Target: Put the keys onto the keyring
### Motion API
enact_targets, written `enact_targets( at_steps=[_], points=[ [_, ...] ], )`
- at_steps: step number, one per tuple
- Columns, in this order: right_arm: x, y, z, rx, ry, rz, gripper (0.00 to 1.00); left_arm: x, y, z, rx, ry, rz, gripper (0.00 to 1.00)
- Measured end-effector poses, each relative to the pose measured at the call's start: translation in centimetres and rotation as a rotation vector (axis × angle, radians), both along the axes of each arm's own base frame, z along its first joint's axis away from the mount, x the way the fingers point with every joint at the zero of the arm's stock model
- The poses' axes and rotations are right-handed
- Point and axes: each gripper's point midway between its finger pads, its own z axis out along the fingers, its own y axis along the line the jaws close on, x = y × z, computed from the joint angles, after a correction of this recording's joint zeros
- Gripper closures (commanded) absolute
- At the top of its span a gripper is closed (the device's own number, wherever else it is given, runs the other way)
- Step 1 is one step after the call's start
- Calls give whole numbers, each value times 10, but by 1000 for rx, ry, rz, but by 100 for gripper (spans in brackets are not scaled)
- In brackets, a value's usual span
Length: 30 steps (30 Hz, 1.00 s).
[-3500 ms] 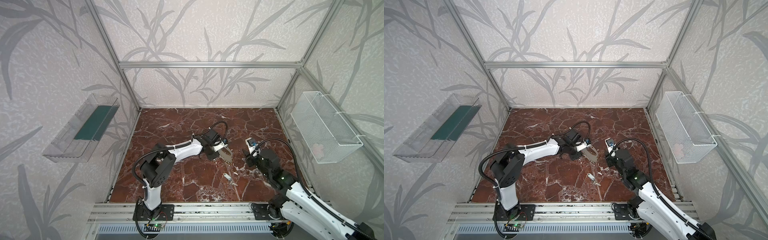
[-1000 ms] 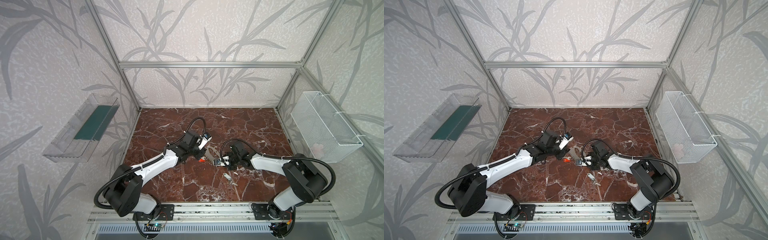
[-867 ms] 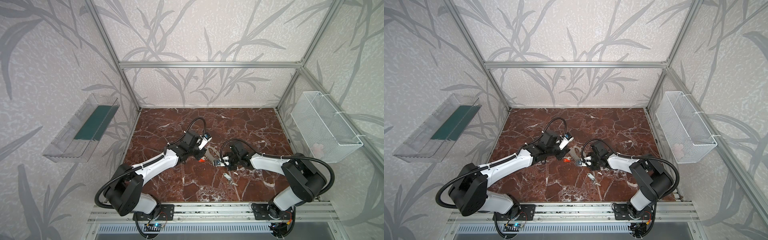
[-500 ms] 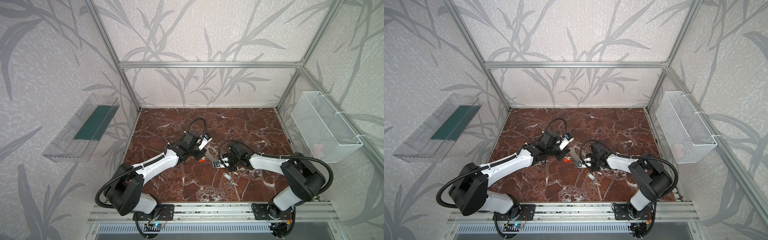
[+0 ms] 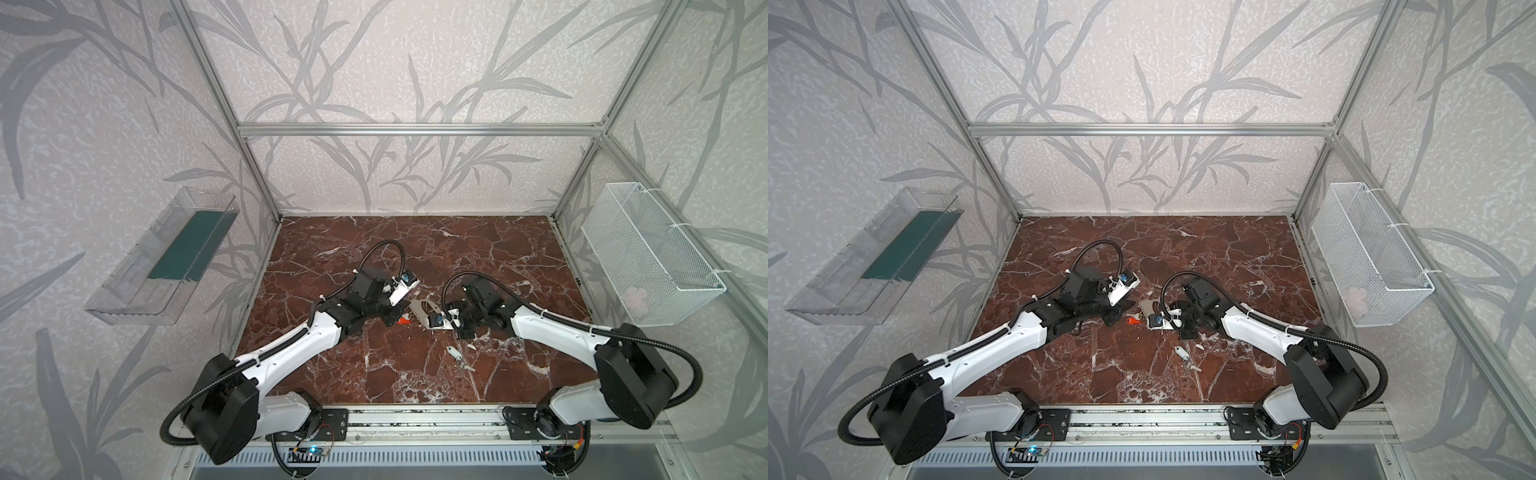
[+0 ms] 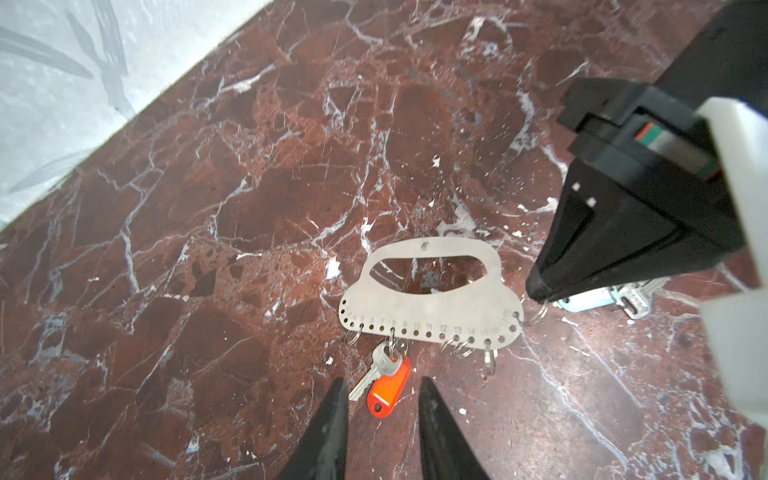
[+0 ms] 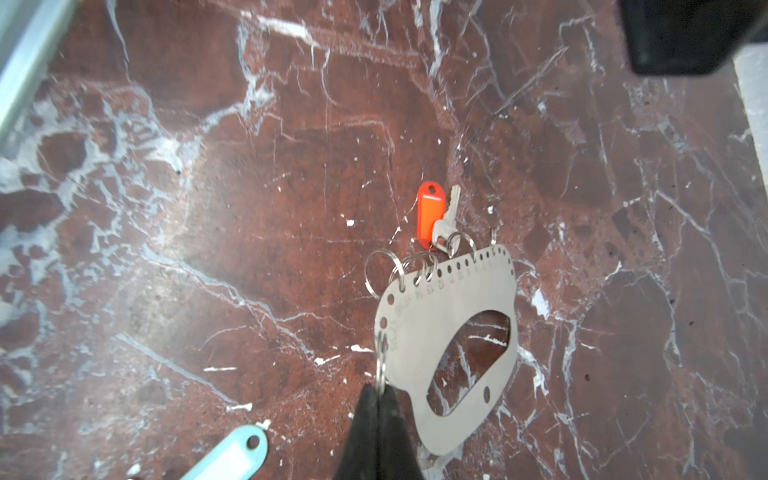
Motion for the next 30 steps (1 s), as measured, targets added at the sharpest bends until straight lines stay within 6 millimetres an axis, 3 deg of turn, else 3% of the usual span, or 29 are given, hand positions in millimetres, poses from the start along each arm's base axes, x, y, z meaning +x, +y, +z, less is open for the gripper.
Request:
enact_targets(
  at_steps=[7, 18, 30],
  points=[
    [-4, 11, 30, 125, 63, -49, 100, -22, 4, 18, -75, -42, -50, 70],
    [-4, 35, 91, 402, 124, -86, 100, -48, 8, 70, -168, -188, -143, 69],
    [-12, 38, 120, 561, 159, -94, 100, -54, 11, 68, -126, -210, -184, 71]
  ],
)
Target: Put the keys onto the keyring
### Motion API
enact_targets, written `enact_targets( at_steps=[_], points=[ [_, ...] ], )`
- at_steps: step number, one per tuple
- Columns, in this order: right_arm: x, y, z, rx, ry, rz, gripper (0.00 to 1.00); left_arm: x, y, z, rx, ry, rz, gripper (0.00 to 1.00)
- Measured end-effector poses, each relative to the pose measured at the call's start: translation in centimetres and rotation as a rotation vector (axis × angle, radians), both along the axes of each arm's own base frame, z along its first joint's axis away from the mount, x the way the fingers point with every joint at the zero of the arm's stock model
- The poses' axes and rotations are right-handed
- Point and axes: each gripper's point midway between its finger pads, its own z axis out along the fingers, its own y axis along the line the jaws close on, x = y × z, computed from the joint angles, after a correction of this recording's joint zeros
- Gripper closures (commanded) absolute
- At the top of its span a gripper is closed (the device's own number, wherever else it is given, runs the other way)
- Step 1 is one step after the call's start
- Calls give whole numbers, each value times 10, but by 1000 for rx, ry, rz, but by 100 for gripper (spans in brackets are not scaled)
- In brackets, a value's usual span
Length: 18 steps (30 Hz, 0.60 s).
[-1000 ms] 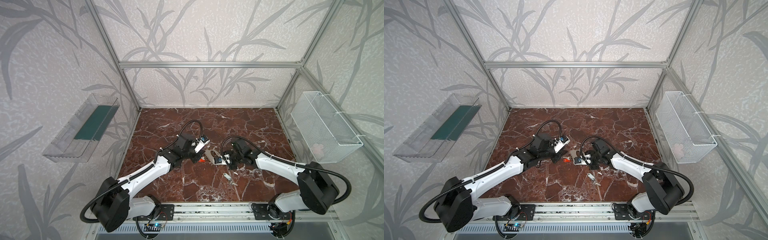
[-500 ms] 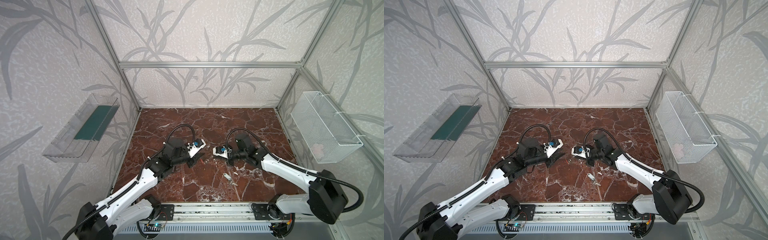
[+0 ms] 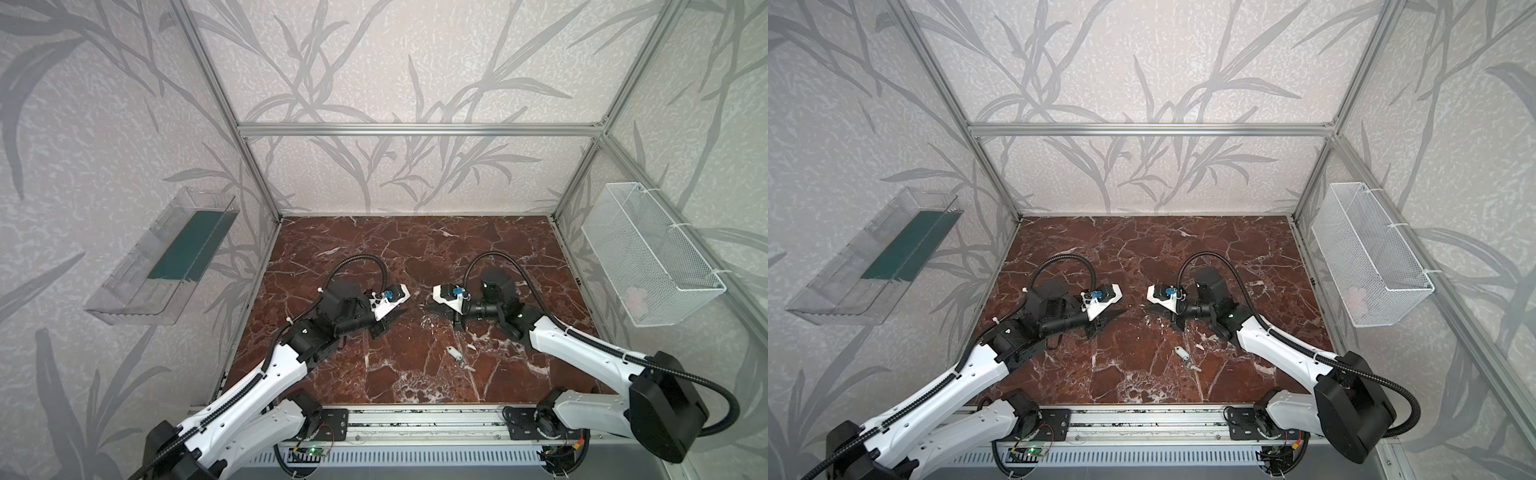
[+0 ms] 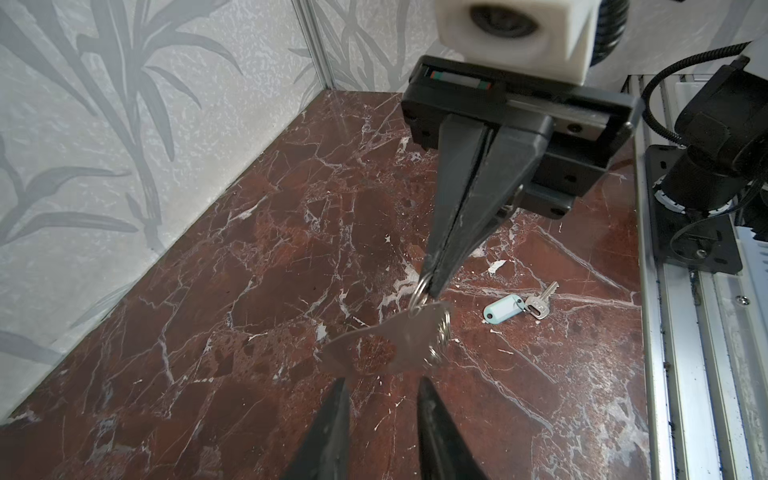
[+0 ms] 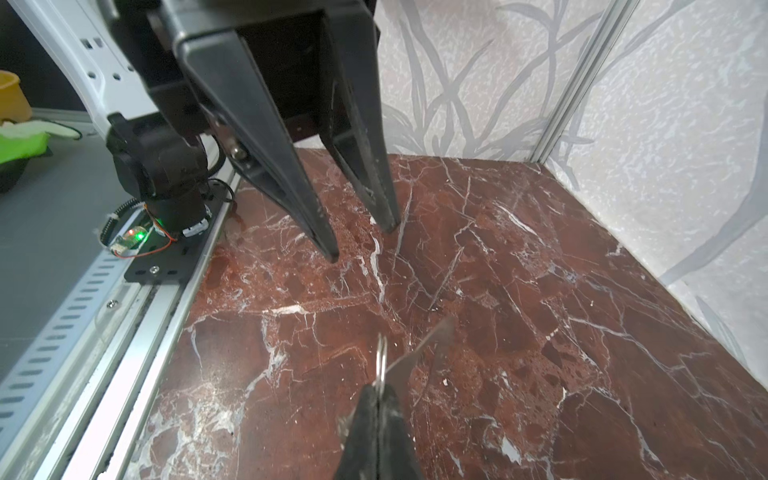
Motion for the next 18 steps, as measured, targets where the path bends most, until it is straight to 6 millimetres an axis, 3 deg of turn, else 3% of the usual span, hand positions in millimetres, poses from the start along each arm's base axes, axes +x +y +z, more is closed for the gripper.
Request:
enact_targets(
  at_steps=[8, 18],
  points=[
    [4, 0, 21, 99, -4, -12, 100, -2, -6, 22, -72, -88, -39, 73],
    [11, 5, 42, 207, -2, 3, 100, 2, -15, 28, -111, -134, -68, 74]
  ],
)
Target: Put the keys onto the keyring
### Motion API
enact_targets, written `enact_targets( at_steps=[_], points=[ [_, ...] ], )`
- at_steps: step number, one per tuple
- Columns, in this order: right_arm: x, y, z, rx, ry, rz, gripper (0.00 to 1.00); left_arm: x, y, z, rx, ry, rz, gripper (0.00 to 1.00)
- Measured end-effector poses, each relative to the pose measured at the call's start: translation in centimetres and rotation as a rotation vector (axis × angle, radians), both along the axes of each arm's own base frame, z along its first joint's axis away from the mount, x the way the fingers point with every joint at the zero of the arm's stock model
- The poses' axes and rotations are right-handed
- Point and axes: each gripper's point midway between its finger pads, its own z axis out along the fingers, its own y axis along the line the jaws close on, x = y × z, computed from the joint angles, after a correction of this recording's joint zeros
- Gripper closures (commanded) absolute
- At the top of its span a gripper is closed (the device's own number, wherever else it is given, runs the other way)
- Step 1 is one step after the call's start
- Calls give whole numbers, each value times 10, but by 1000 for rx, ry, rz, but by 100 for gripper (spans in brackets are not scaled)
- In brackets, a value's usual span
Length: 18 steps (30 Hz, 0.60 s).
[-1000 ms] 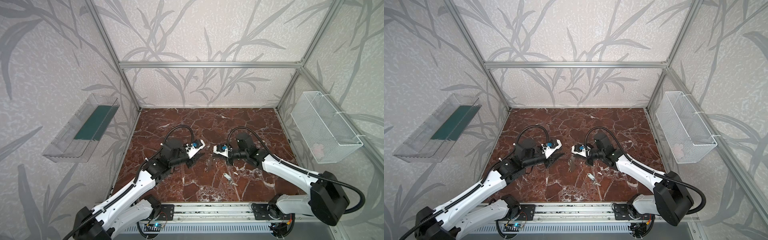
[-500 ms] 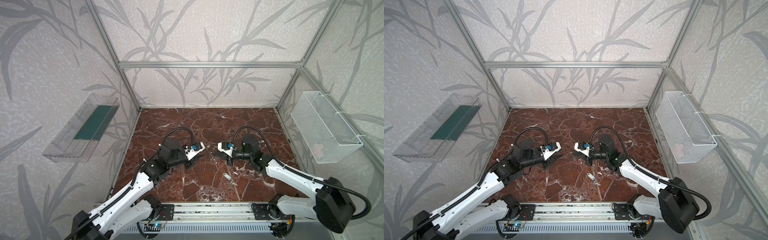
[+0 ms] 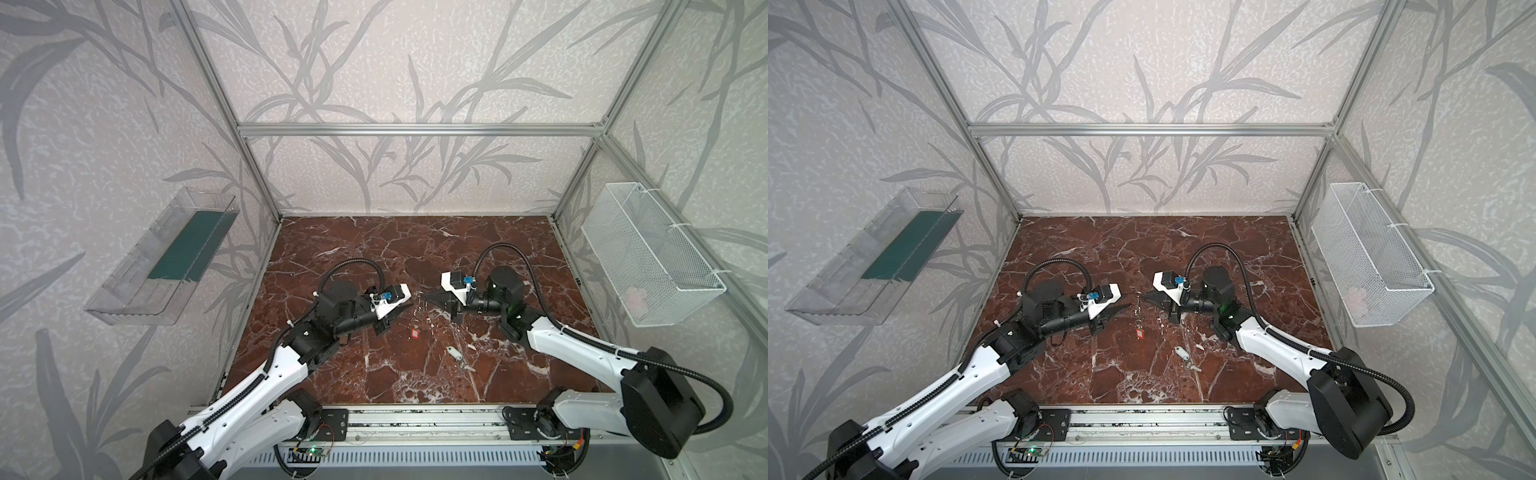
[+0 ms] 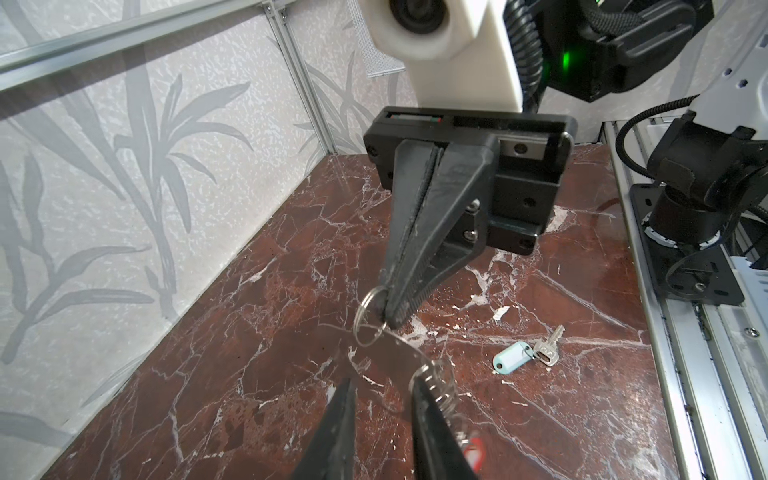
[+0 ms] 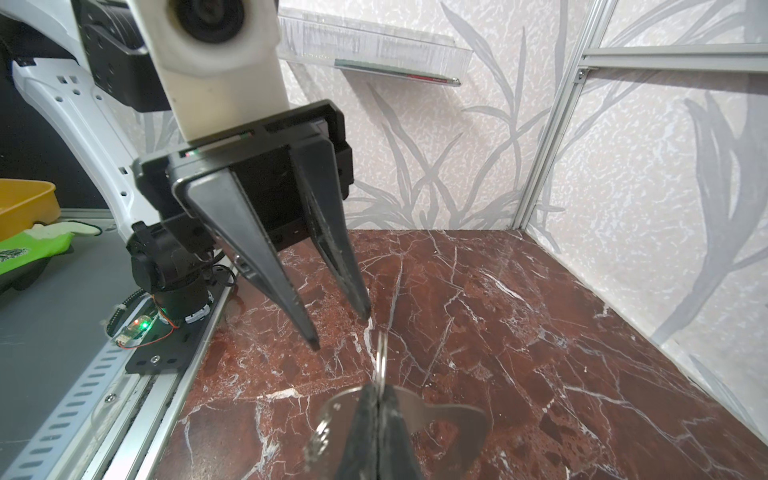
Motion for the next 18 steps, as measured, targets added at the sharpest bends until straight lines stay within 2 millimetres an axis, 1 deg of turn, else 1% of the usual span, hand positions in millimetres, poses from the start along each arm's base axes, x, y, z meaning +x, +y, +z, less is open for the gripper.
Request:
enact_targets(
  at_steps=[3, 9, 18],
  points=[
    [-1, 0, 4, 15, -8, 8, 100, 3, -3, 2, -13, -5, -5, 75],
    [-3, 0, 8, 27, -14, 24, 100, 6, -8, -3, -14, 13, -17, 75],
    [-8, 1, 8, 27, -32, 54, 100, 1, -12, 2, -35, 23, -55, 76]
  ],
)
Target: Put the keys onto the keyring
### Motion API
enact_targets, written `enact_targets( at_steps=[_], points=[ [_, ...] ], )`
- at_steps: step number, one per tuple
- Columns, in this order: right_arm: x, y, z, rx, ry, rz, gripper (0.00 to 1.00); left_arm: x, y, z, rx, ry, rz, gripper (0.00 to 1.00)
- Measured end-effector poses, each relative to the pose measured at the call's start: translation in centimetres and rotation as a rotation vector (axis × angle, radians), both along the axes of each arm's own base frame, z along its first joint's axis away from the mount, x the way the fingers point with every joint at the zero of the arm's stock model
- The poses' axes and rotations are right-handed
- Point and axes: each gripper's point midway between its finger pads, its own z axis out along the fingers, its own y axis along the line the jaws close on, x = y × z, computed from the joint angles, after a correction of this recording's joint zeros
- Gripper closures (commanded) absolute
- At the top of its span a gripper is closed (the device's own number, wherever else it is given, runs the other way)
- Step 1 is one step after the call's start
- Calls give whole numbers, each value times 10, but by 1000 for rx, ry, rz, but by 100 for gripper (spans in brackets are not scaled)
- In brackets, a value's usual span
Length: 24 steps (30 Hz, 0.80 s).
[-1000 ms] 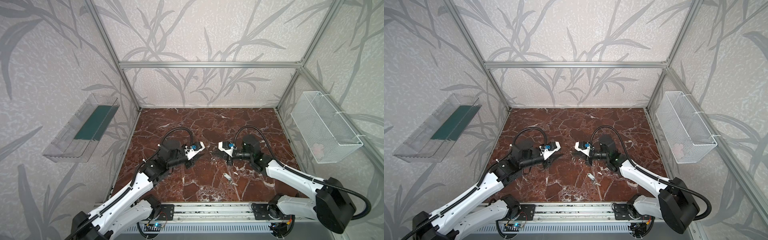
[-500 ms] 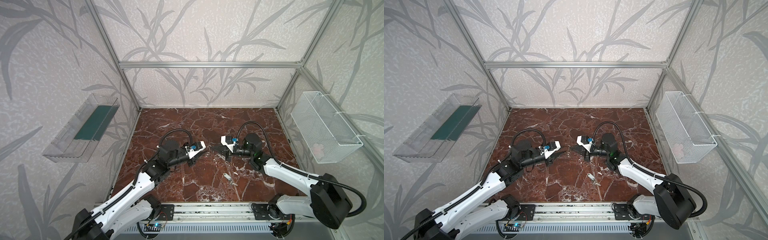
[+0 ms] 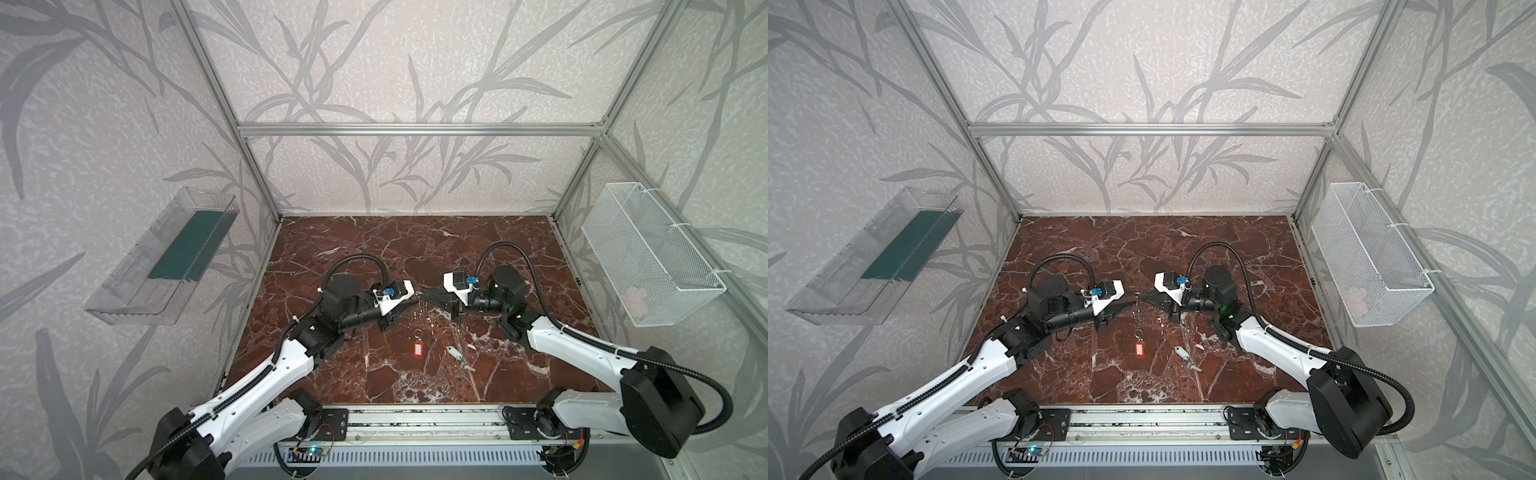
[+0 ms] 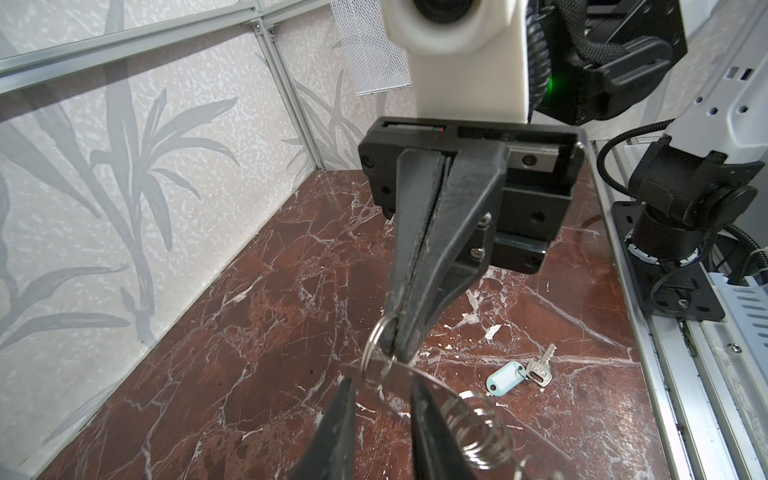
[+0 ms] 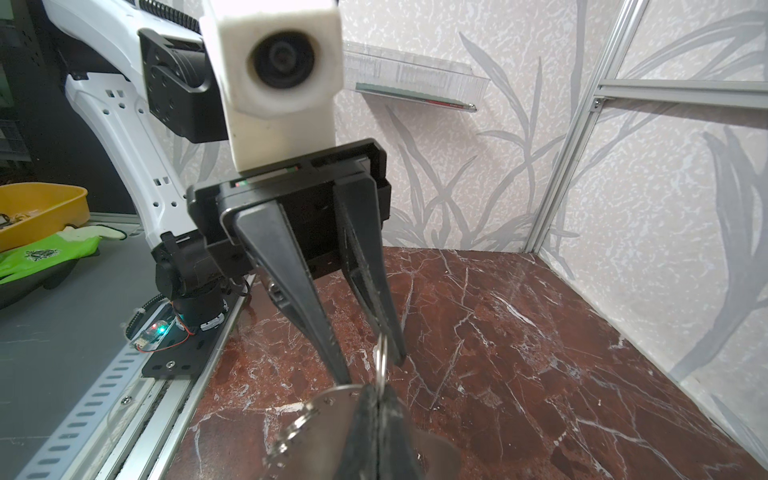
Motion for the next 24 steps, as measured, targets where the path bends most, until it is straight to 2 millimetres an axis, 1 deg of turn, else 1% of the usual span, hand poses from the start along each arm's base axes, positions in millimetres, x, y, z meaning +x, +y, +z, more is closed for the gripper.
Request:
enact_targets(
  at_steps=[6, 13, 16, 17, 18, 19, 21, 23, 24],
  points=[
    [-3, 0, 0, -1, -12, 18, 100, -3, -4, 3, -7, 14, -32, 85],
    [-4, -1, -2, -6, -12, 24, 100, -4, -6, 0, -8, 34, -55, 99],
    [-3, -1, -2, -6, -10, 23, 99, -5, -7, 1, -11, 38, -62, 100],
    [-3, -1, -2, -7, -8, 22, 96, -5, -7, 1, -10, 39, -64, 100],
    [-3, -1, -2, -8, -4, 20, 89, -6, -7, 1, -8, 43, -65, 100],
    [-3, -1, -3, -13, 2, 14, 79, -7, -7, 1, 0, 49, -68, 100],
    [-1, -4, -5, -31, 11, -13, 67, -8, -6, 1, 26, 60, -71, 100],
    [2, -9, -5, -56, 2, -61, 58, -7, -5, 6, 58, 61, -69, 100],
    [4, -13, -5, -71, -5, -96, 57, -5, -4, 9, 76, 60, -63, 100]
  ],
)
